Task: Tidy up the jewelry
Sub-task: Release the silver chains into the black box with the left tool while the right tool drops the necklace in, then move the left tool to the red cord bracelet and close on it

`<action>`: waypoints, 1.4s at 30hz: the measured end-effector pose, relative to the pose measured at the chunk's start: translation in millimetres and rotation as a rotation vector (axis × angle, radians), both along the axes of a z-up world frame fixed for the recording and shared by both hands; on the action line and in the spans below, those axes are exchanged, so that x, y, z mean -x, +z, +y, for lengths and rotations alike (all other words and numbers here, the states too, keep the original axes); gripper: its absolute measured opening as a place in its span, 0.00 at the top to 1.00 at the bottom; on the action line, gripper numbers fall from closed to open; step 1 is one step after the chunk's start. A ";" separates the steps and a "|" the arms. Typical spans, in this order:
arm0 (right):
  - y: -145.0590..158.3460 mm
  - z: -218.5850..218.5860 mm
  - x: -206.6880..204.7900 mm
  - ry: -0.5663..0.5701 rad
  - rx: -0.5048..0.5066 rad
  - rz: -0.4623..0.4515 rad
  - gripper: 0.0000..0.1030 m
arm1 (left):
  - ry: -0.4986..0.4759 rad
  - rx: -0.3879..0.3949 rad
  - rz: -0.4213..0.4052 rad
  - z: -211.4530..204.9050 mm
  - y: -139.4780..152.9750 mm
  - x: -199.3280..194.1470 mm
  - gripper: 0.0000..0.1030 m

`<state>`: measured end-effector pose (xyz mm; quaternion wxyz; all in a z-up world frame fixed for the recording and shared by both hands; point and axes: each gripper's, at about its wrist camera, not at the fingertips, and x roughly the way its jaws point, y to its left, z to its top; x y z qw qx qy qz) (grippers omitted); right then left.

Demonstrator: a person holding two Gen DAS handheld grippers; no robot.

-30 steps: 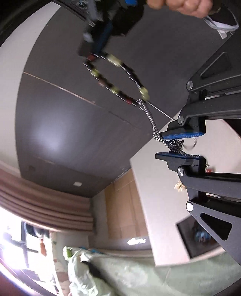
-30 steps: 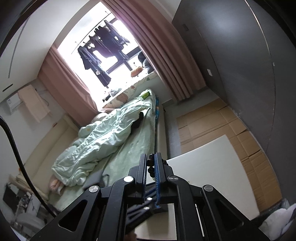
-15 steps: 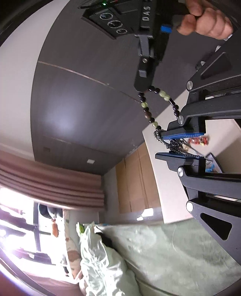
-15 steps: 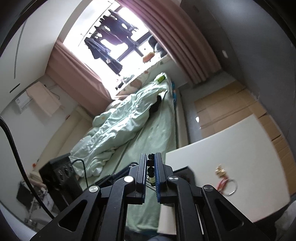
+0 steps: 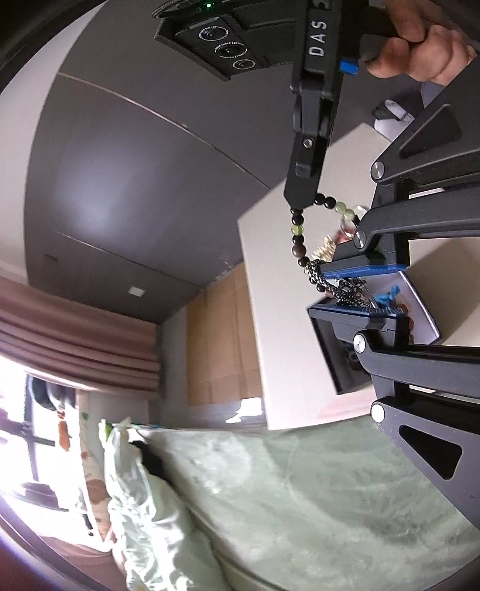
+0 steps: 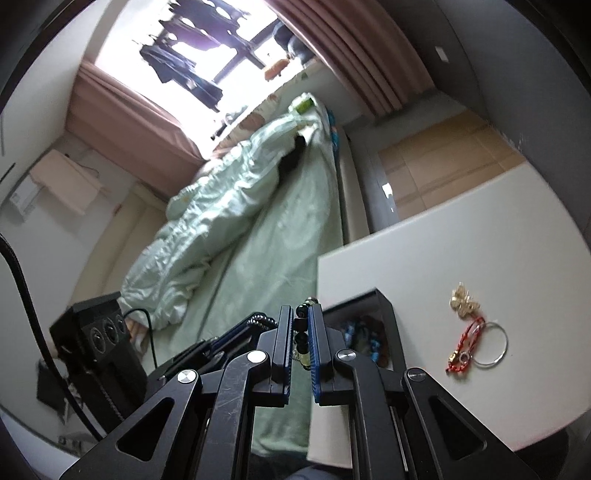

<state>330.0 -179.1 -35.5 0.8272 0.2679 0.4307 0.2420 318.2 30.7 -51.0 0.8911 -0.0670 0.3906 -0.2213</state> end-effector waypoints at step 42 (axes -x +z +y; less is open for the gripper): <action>-76.0 -145.4 52.9 -0.206 0.088 0.163 0.42 | -0.078 -0.153 0.140 -95.3 -35.4 1.0 0.28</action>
